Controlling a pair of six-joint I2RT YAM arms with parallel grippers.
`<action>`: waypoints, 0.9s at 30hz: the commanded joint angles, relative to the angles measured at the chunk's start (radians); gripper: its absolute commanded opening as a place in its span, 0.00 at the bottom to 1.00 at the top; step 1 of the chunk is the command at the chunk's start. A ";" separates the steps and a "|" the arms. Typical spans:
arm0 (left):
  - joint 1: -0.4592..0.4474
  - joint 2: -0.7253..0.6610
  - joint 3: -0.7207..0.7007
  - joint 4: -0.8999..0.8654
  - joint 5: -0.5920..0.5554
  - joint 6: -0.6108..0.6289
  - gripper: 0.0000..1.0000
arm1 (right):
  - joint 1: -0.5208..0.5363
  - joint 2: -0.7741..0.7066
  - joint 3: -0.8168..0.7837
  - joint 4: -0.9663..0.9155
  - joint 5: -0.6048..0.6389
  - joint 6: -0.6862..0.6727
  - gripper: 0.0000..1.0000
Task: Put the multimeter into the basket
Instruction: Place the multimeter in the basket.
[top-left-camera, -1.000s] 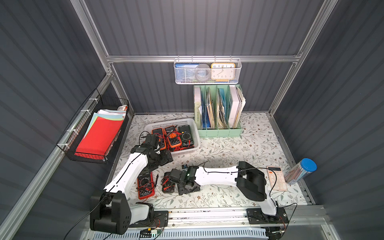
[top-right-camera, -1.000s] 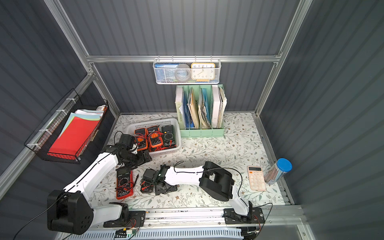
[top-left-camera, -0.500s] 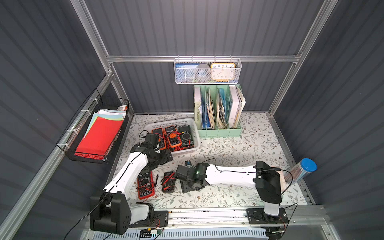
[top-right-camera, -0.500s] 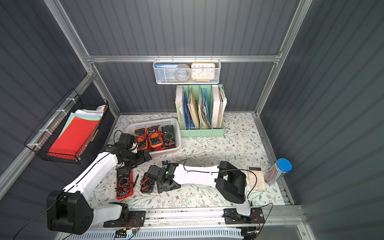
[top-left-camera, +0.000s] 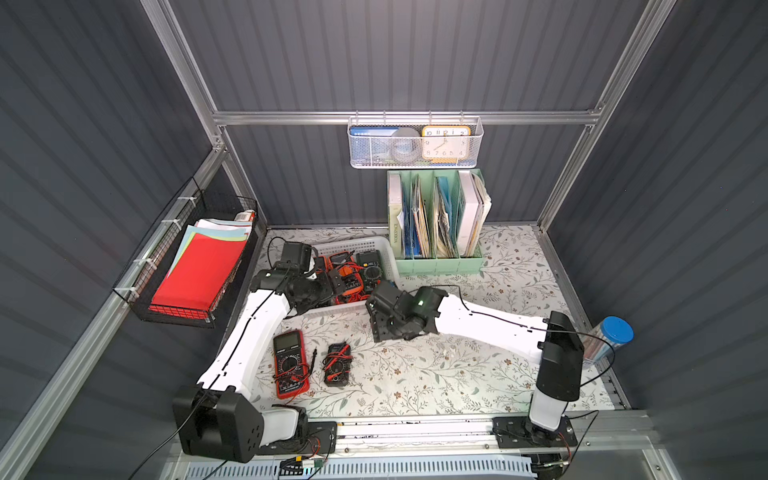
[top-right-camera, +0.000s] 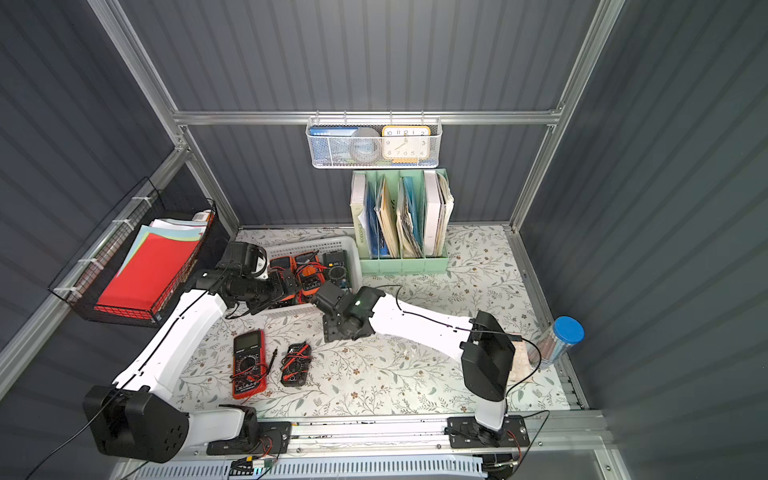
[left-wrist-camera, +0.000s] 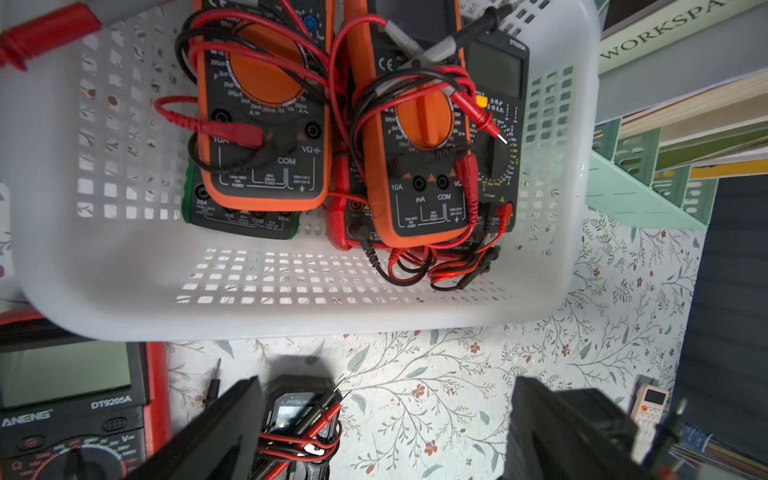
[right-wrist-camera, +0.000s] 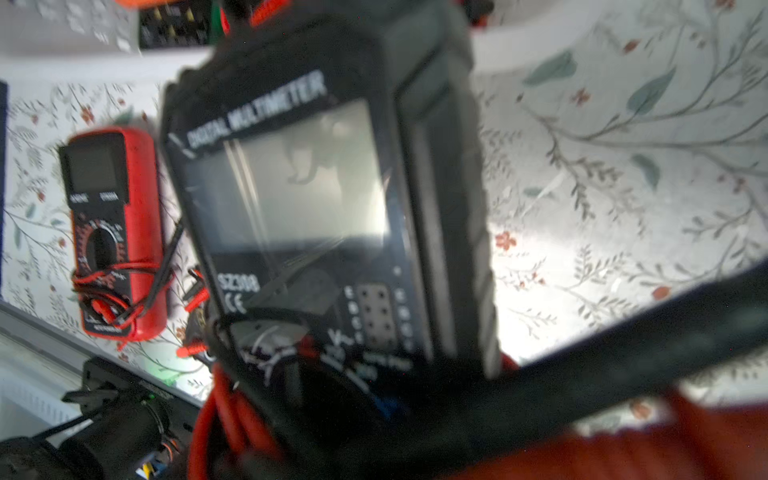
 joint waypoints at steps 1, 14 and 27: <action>-0.002 0.013 0.020 -0.044 0.004 -0.014 0.99 | -0.049 0.036 0.089 0.010 0.037 -0.092 0.57; -0.002 -0.001 0.005 -0.046 -0.018 0.005 0.99 | -0.210 0.329 0.459 0.002 -0.021 -0.172 0.57; -0.002 0.002 -0.017 -0.016 -0.024 -0.014 0.99 | -0.259 0.550 0.676 -0.066 -0.091 -0.153 0.82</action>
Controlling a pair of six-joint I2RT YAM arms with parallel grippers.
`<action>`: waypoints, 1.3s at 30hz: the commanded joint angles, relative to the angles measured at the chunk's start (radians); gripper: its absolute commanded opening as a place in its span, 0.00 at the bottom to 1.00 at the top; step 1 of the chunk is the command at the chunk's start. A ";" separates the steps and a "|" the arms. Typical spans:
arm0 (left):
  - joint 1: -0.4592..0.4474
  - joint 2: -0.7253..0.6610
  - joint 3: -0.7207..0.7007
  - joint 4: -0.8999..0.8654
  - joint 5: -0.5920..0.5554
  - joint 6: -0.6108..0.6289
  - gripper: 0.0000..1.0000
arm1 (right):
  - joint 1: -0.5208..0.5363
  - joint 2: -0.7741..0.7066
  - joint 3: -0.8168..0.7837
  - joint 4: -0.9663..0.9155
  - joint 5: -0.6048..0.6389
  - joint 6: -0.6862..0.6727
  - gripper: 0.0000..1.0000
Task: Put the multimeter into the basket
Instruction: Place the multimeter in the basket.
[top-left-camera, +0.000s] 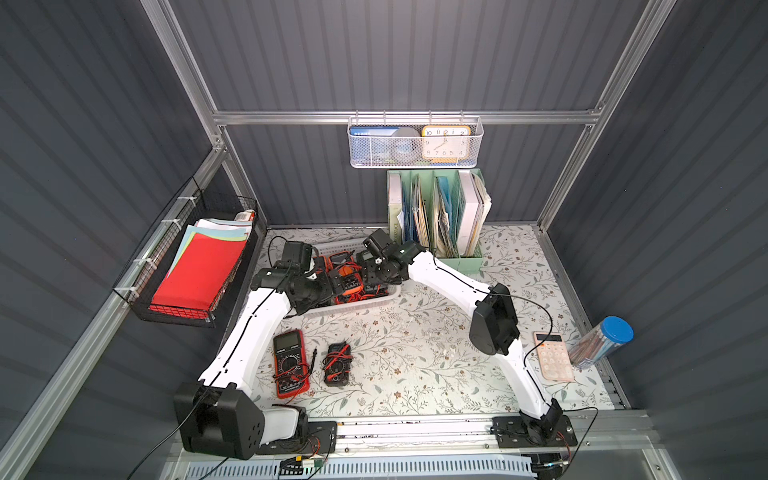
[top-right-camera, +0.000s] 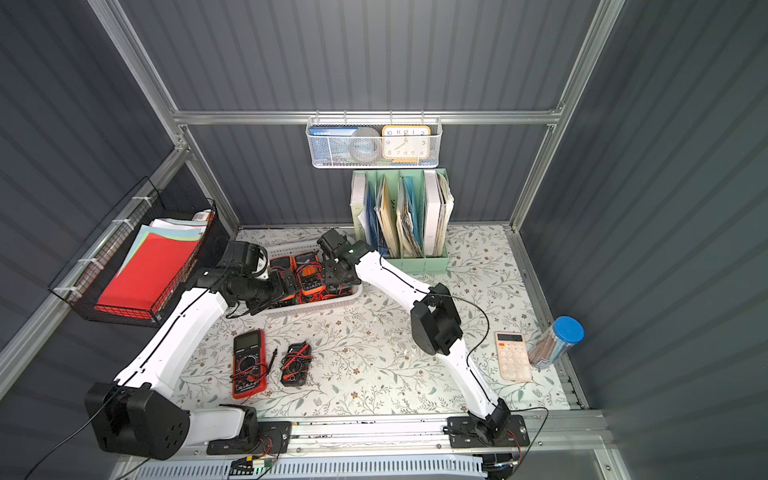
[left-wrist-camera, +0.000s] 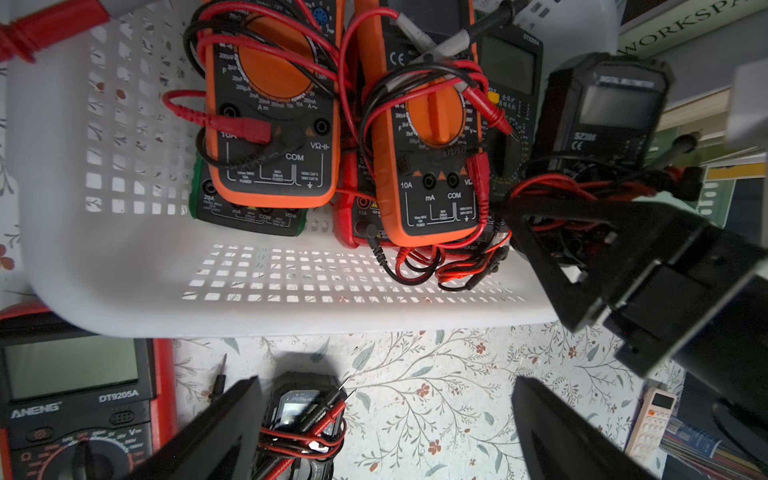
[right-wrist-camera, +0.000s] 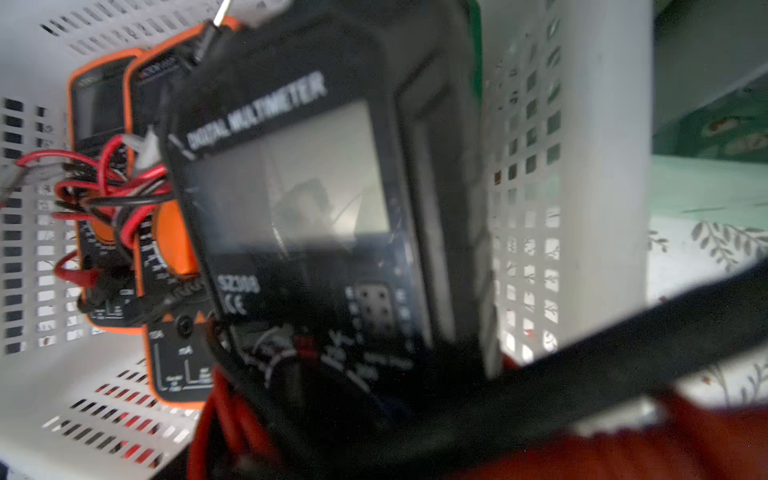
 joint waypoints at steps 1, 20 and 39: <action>-0.002 -0.007 -0.016 -0.005 -0.012 -0.012 0.99 | -0.004 0.012 0.035 -0.033 -0.016 0.005 0.86; -0.002 -0.054 -0.043 -0.028 -0.018 0.005 0.99 | 0.038 -0.208 -0.085 0.021 0.041 0.001 0.98; 0.293 -0.123 -0.139 -0.083 0.105 0.046 0.99 | 0.421 -0.334 -0.464 0.110 0.246 0.342 0.99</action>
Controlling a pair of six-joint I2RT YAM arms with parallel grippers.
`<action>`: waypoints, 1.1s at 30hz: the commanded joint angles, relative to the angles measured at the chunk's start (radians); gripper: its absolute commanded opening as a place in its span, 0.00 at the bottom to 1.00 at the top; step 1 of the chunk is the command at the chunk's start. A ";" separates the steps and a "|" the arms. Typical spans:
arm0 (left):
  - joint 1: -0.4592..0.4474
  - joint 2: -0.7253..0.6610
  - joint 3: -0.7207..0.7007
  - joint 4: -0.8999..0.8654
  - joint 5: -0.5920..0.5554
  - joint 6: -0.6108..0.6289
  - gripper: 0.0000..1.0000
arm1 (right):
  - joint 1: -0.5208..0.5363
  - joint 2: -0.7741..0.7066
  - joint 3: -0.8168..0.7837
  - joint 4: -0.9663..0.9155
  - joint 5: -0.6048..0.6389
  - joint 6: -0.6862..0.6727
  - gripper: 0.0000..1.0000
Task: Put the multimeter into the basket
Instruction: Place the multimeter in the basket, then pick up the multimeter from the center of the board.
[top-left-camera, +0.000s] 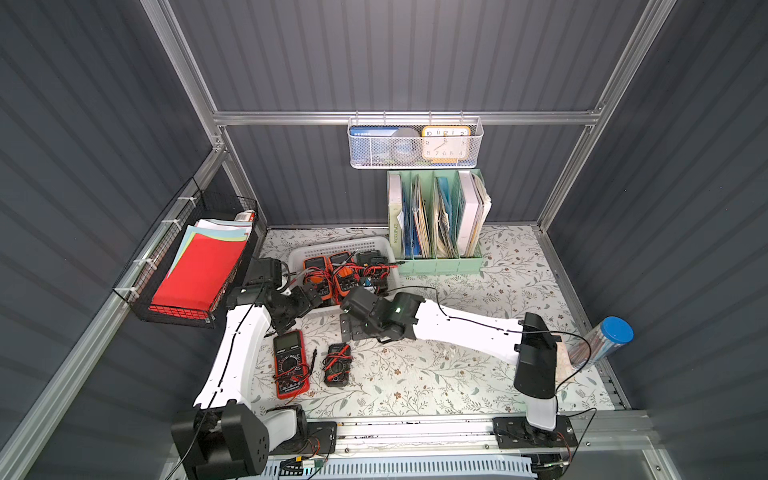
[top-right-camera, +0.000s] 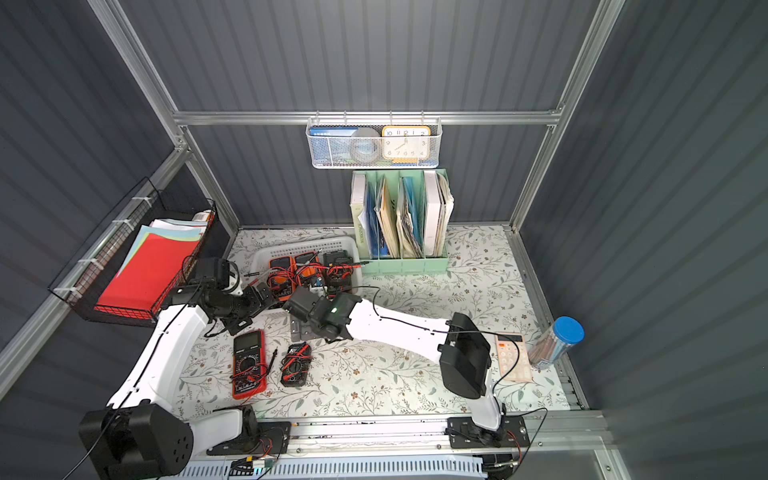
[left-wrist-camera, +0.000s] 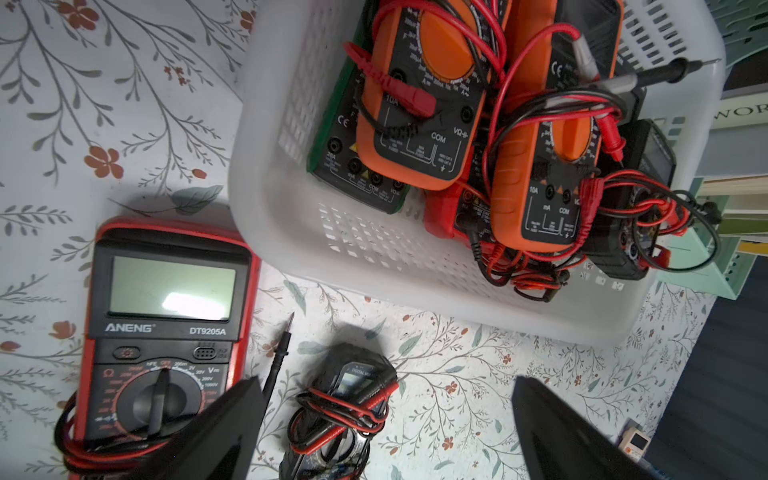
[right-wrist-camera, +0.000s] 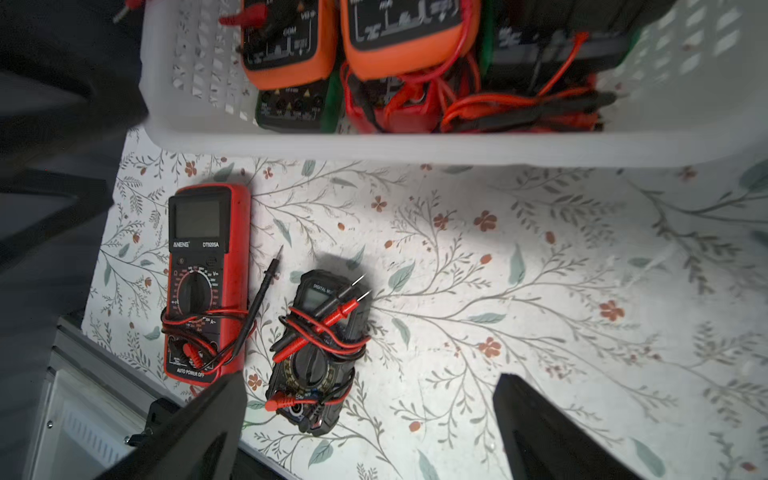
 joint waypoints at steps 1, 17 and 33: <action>0.048 -0.012 -0.001 -0.031 0.035 0.037 0.99 | 0.047 0.075 0.040 -0.026 0.069 0.108 0.99; 0.134 0.004 -0.005 -0.013 0.102 0.055 0.99 | 0.132 0.385 0.295 -0.139 0.073 0.182 0.99; 0.136 -0.011 -0.022 -0.005 0.121 0.049 0.99 | 0.121 0.484 0.321 -0.117 -0.020 0.172 0.80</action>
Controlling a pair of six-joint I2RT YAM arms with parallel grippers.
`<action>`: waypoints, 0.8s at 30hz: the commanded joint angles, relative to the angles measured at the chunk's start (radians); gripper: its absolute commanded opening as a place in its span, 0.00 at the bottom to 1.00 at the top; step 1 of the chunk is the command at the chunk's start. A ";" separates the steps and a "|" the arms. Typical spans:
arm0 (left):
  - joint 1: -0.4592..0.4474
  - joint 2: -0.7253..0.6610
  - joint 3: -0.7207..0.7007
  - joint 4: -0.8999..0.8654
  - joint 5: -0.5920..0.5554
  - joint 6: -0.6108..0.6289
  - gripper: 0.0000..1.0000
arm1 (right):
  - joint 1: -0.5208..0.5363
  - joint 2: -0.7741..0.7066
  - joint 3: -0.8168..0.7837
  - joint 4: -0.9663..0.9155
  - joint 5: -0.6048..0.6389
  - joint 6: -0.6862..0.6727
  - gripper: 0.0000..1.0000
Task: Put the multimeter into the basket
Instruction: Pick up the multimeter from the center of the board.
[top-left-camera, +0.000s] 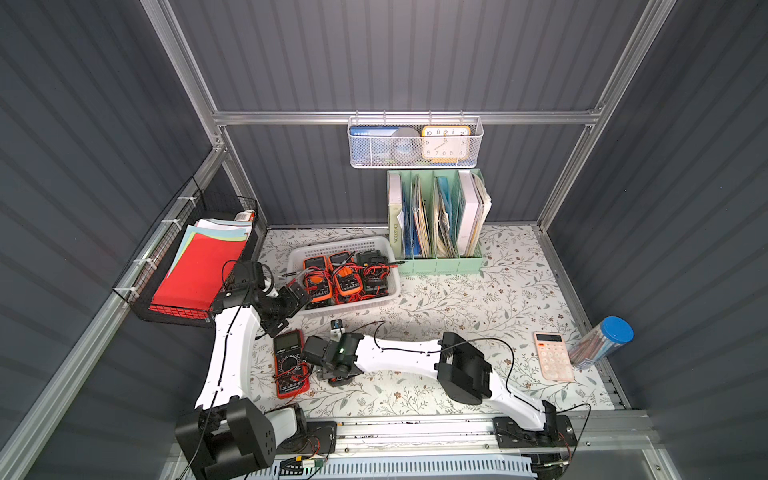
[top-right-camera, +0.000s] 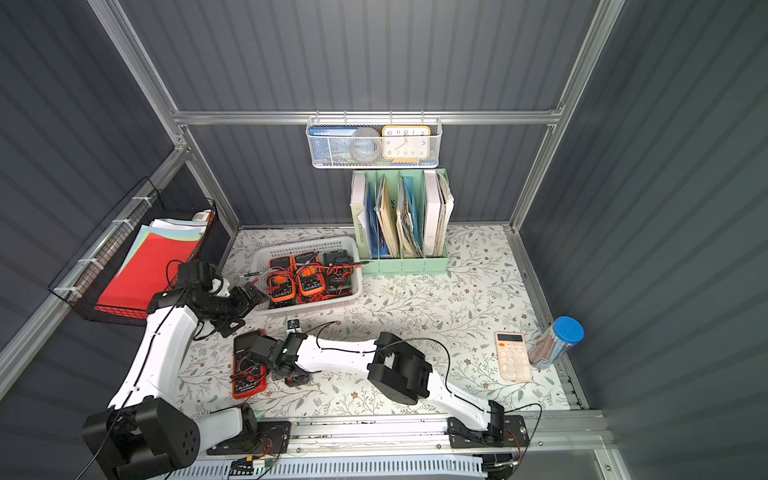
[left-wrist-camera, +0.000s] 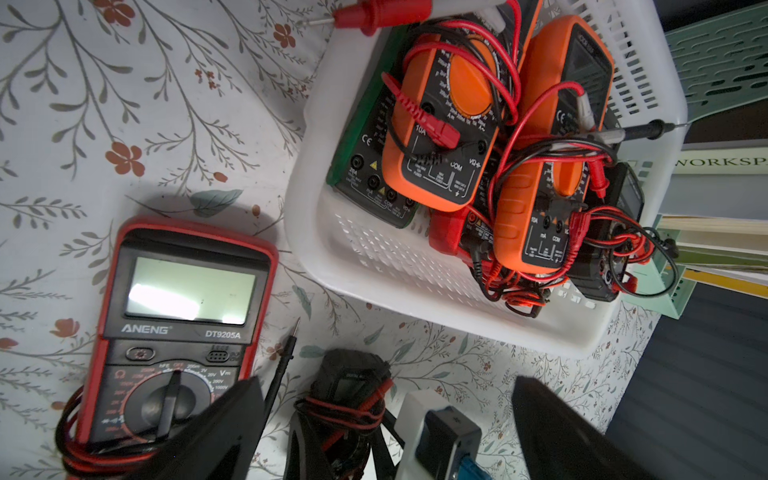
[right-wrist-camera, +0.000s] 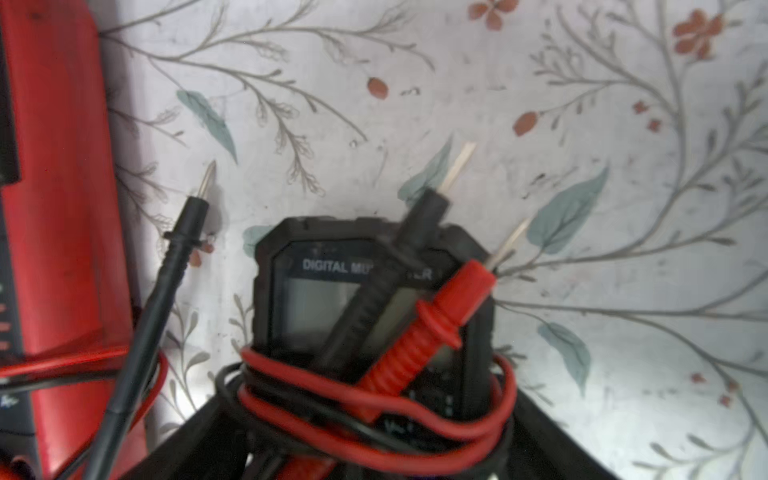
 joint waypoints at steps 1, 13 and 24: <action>0.007 -0.016 -0.011 -0.006 0.021 0.017 0.99 | -0.006 0.013 -0.008 -0.024 -0.034 -0.006 0.75; 0.007 -0.040 0.030 -0.011 0.095 0.052 0.99 | -0.026 -0.281 -0.214 0.069 0.041 -0.125 0.47; 0.007 -0.008 0.177 -0.019 0.126 0.007 0.99 | -0.178 -0.357 -0.130 0.170 0.002 -0.297 0.46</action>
